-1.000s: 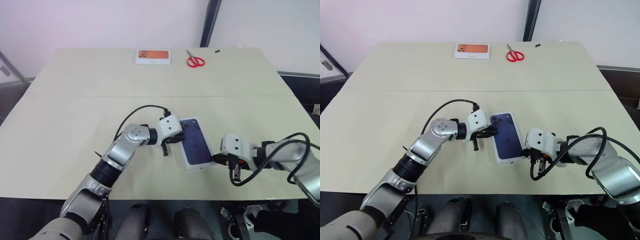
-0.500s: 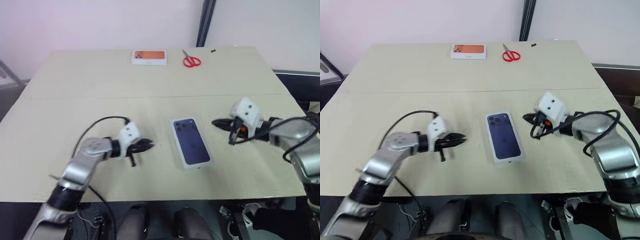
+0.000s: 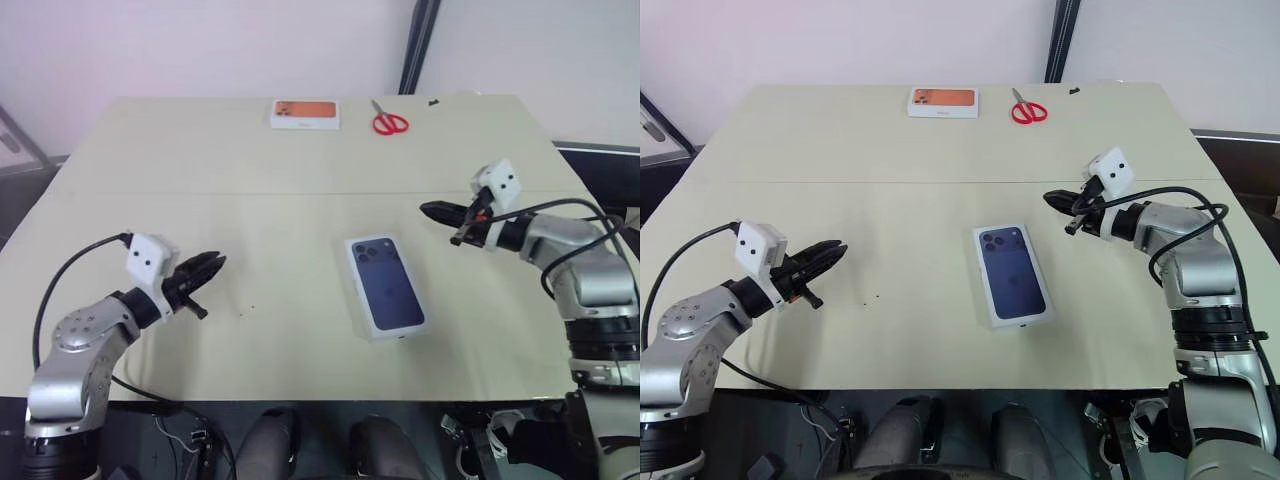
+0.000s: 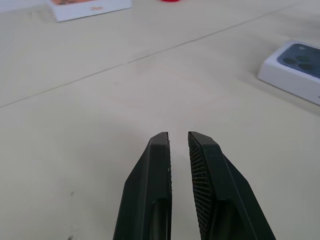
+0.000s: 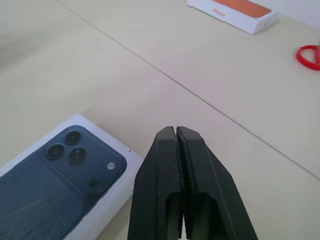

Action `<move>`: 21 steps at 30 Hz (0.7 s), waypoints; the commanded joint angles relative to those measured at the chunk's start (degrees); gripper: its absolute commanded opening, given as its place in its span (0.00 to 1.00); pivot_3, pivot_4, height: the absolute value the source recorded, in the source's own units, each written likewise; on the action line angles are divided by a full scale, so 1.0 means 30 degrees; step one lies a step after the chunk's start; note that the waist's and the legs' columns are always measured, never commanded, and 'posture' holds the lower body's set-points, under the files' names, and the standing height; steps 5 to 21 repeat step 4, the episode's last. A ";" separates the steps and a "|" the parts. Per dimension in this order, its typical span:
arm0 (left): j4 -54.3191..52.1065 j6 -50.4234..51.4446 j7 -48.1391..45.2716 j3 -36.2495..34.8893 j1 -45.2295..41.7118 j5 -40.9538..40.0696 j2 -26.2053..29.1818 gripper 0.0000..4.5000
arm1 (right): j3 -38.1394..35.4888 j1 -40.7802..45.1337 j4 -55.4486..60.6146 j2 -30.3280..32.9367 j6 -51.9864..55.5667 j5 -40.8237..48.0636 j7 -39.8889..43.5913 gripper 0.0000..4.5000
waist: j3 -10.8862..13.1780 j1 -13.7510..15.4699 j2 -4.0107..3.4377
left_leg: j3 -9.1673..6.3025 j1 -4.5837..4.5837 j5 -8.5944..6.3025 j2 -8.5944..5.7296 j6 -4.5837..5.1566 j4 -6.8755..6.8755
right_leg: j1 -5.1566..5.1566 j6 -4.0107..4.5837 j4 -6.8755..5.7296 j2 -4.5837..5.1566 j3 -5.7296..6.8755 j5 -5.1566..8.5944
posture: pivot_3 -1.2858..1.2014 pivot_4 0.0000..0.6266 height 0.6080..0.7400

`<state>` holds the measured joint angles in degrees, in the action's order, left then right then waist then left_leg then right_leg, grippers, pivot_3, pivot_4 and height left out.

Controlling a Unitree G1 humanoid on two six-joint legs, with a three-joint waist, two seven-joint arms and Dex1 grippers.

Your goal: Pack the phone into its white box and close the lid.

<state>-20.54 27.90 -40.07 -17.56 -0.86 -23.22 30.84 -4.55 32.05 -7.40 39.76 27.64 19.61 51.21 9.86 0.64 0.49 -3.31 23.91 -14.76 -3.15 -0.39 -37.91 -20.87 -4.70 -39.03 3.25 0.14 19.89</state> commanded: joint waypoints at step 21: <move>-0.0838 -0.0694 0.1415 -0.0776 0.0403 -0.0212 -0.0267 0.15 | 0.0428 0.0421 -0.0560 -0.0353 -0.1061 -0.0434 0.0227 0.02 | 0.0000 -0.0018 0.0000 | -0.0002 0.0000 -0.0001 0.0000 0.0001 0.0001 | -0.0005 0.0000 -0.0002 0.0000 0.0000 0.0000 | 0.52 0.24 1.00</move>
